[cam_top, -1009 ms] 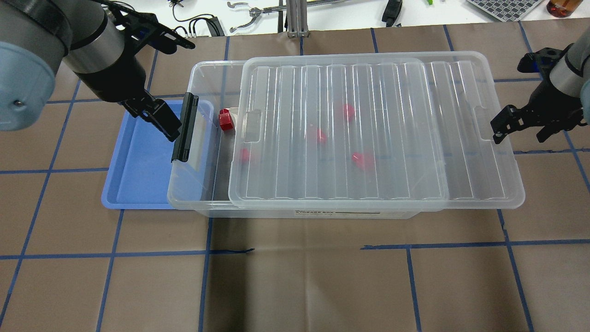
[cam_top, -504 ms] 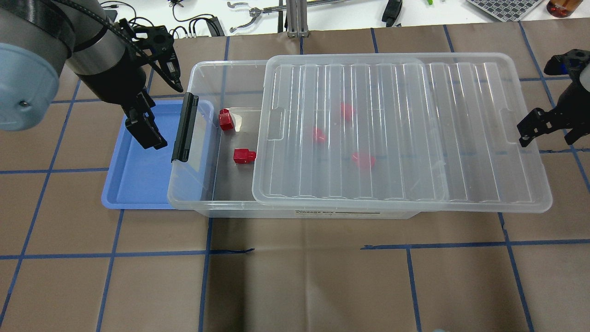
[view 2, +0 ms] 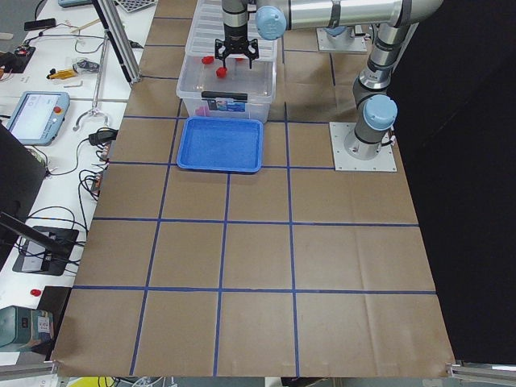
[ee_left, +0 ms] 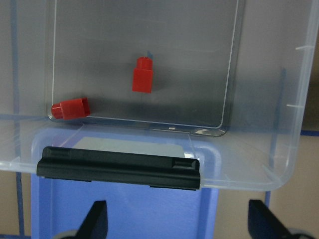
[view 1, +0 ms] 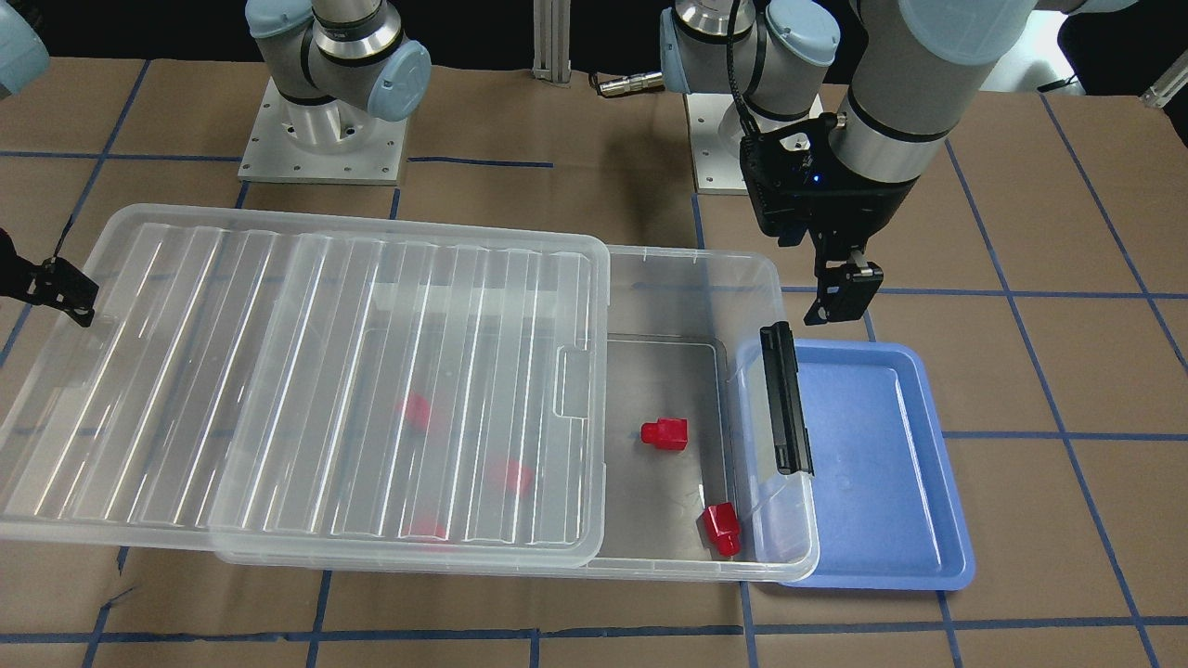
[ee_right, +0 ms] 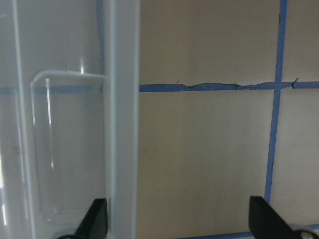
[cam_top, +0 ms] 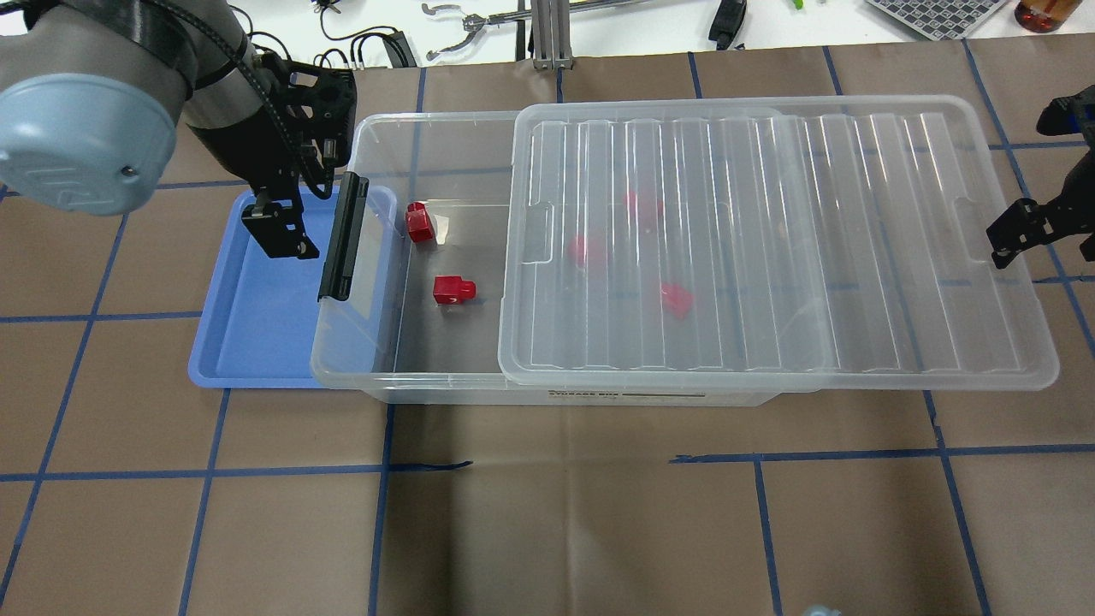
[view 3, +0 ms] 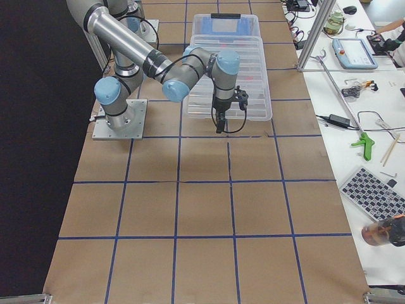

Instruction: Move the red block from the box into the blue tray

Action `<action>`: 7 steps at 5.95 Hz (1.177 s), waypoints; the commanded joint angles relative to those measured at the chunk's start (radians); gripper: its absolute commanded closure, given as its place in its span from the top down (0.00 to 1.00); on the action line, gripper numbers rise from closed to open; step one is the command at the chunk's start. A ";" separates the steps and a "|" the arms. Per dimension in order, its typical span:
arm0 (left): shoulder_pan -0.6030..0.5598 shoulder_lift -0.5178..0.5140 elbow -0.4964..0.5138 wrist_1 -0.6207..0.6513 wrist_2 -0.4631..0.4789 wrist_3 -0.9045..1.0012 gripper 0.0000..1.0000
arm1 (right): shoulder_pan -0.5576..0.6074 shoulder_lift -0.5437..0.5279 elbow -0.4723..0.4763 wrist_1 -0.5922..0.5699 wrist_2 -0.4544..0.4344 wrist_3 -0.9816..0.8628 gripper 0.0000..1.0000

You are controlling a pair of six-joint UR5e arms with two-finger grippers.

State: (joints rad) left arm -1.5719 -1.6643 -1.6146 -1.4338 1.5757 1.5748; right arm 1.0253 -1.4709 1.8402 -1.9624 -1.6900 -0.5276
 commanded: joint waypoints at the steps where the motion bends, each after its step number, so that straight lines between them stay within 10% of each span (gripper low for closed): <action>1: -0.055 -0.060 -0.010 0.067 -0.009 0.031 0.98 | -0.022 0.000 0.001 0.000 -0.002 0.000 1.00; 4: -0.111 -0.220 -0.078 0.311 -0.034 0.033 0.97 | -0.011 -0.060 -0.044 0.029 0.001 0.032 1.00; 7: -0.105 -0.326 -0.220 0.501 -0.054 0.034 0.97 | 0.173 -0.083 -0.264 0.344 0.010 0.299 1.00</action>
State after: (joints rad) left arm -1.6776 -1.9562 -1.8022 -0.9790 1.5292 1.6081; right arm 1.1237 -1.5521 1.6651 -1.7373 -1.6817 -0.3351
